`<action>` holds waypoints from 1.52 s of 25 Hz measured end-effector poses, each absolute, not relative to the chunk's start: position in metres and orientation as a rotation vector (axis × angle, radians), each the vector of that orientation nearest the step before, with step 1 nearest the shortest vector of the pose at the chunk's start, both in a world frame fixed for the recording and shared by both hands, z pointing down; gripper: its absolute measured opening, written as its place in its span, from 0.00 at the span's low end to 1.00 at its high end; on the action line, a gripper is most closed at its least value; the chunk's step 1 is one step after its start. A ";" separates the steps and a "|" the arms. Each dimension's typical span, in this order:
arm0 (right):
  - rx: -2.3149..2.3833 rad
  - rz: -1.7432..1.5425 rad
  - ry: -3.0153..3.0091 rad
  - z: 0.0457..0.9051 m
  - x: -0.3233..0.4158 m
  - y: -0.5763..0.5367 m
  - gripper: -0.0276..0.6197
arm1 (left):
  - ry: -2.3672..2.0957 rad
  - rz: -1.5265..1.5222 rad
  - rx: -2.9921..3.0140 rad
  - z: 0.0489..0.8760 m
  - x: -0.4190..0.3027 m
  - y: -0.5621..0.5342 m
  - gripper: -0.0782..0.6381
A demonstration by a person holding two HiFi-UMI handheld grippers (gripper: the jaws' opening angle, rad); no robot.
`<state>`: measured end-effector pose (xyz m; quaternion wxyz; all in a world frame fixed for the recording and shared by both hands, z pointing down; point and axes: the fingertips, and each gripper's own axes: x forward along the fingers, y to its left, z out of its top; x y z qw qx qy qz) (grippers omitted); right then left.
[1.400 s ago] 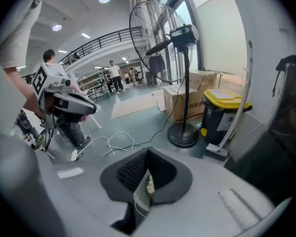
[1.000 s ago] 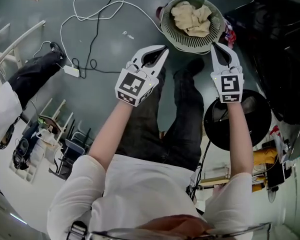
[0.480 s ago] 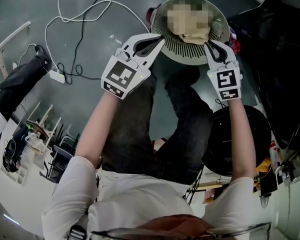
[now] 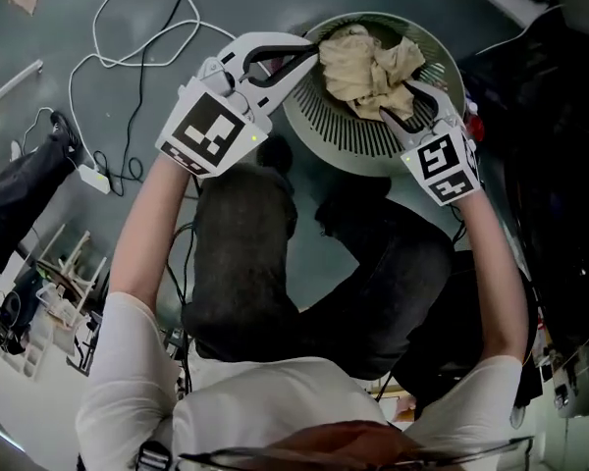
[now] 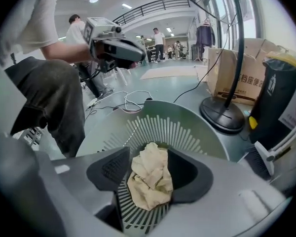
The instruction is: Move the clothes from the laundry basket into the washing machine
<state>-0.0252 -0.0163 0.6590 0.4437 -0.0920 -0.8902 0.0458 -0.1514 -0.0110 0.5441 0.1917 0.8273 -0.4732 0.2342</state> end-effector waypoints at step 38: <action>-0.318 -0.030 -1.649 0.918 0.006 -0.009 0.98 | -1.511 0.561 2.314 0.646 -0.205 0.019 0.12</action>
